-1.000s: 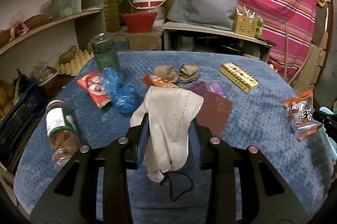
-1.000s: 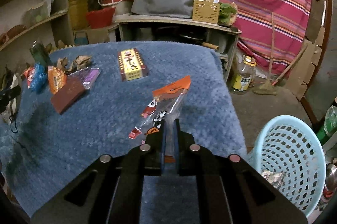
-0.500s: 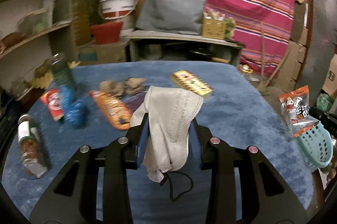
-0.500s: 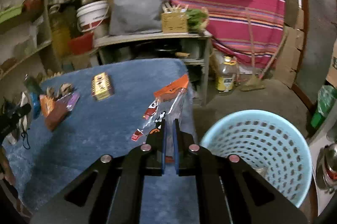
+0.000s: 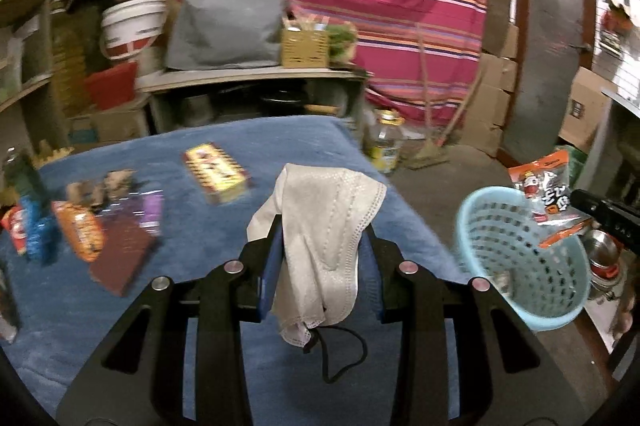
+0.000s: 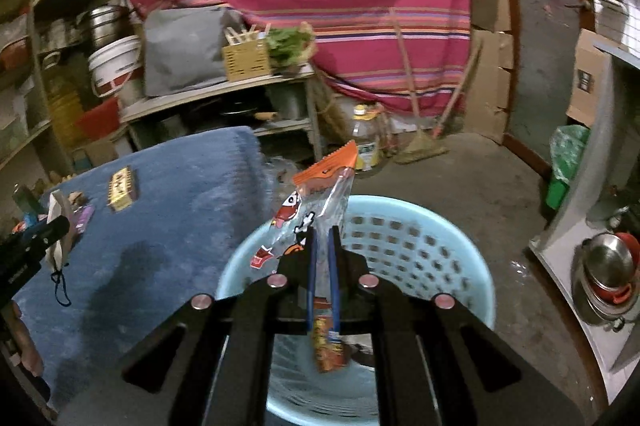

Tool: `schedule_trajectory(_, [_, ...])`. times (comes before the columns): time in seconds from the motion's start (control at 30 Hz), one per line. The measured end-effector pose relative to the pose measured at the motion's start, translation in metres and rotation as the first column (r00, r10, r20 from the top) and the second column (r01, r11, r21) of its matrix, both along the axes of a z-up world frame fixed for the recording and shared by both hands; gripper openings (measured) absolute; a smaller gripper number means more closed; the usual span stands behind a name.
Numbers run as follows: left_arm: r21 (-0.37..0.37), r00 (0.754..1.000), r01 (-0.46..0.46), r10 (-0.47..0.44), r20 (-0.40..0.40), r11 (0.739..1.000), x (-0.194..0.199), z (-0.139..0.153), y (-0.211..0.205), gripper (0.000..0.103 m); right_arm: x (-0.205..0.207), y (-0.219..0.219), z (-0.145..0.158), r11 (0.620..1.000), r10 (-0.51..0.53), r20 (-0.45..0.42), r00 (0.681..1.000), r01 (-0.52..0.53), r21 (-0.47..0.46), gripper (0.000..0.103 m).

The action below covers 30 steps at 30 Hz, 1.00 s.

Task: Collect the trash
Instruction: 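Carry the white mask and candy bag over the basket with both grippers, then open both grippers to drop the mask and candy bag into the basket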

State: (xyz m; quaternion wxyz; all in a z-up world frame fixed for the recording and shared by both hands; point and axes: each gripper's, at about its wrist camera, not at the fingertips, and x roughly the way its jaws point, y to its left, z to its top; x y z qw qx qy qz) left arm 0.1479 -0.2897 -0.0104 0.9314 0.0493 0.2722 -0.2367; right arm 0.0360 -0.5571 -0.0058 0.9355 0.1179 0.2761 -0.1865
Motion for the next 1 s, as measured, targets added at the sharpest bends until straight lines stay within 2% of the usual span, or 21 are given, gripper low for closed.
schedule_trajectory(0.13, [0.019, 0.998, 0.058, -0.058, 0.003, 0.998, -0.009, -0.005, -0.038, 0.035, -0.007, -0.016, -0.005, 0.999, -0.028, -0.025, 0.999, 0.027, -0.017, 0.006])
schedule_trajectory(0.23, [-0.001, 0.995, 0.102, -0.102, -0.017, 0.995, -0.013, -0.008, -0.063, 0.035, -0.012, -0.028, -0.010, 0.999, -0.039, -0.041, 0.998, 0.039, -0.022, 0.006])
schedule_trajectory(0.47, [-0.017, 0.981, 0.184, -0.185, -0.054, 0.983, -0.021, -0.018, -0.124, 0.037, -0.023, -0.054, -0.019, 0.997, -0.079, -0.040, 0.996, 0.080, 0.015, 0.006])
schedule_trajectory(0.7, [-0.034, 0.969, 0.223, -0.225, -0.100, 0.974, -0.014, -0.024, -0.159, 0.041, -0.025, -0.060, -0.026, 0.996, -0.084, -0.053, 0.995, 0.085, 0.020, 0.006])
schedule_trajectory(0.87, [-0.033, 0.966, 0.227, -0.230, -0.116, 0.973, -0.012, -0.025, -0.167, 0.058, -0.024, -0.063, -0.030, 0.996, -0.083, -0.068, 0.994, 0.085, 0.018, 0.006])
schedule_trajectory(0.9, [-0.027, 0.967, 0.226, -0.228, -0.114, 0.974, -0.013, -0.025, -0.167, 0.067, -0.023, -0.063, -0.031, 0.996, -0.084, -0.070, 0.994, 0.085, 0.018, 0.006])
schedule_trajectory(1.0, [-0.002, 0.971, 0.219, -0.218, -0.099, 0.976, -0.016, -0.026, -0.159, 0.072, -0.020, -0.062, -0.033, 0.996, -0.085, -0.073, 0.994, 0.087, 0.027, 0.006])
